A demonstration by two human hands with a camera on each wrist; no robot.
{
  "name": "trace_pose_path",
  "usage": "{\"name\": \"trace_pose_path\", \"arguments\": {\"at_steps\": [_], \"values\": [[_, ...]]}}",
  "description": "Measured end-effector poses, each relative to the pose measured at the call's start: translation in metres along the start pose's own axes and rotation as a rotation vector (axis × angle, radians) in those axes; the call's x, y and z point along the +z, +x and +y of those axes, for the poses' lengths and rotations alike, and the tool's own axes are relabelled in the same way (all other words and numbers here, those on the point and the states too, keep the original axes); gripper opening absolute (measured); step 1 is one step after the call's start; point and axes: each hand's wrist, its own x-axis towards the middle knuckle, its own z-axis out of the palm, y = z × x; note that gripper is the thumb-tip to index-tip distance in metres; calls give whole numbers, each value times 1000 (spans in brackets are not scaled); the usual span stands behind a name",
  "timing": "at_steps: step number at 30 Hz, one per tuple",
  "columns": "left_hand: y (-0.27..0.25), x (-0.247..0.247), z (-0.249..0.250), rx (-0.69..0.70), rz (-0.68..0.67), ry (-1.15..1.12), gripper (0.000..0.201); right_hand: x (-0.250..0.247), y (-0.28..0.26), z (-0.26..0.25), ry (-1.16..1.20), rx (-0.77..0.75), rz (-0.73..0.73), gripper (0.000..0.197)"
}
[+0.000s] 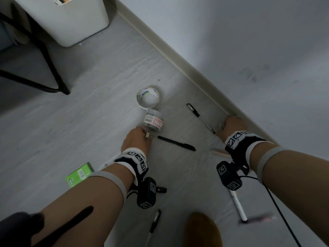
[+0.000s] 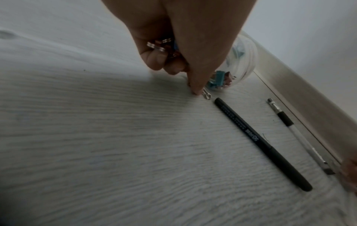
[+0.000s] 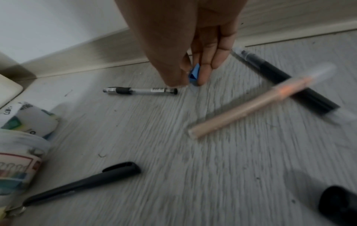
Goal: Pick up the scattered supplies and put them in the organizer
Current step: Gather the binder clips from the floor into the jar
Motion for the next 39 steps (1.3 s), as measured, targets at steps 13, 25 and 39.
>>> {"name": "trace_pose_path", "arguments": {"at_steps": [13,25,39], "values": [[-22,-3,-7,-52,-197,-353,16,17,-68,-49,369,-316,-8,17],[-38,-23,-33,-136,-465,-966,17,31,-67,-105,86,-469,-72,43],[-33,-44,-71,-417,-598,-1550,32,38,-65,-153,-29,-287,-94,15]]}}
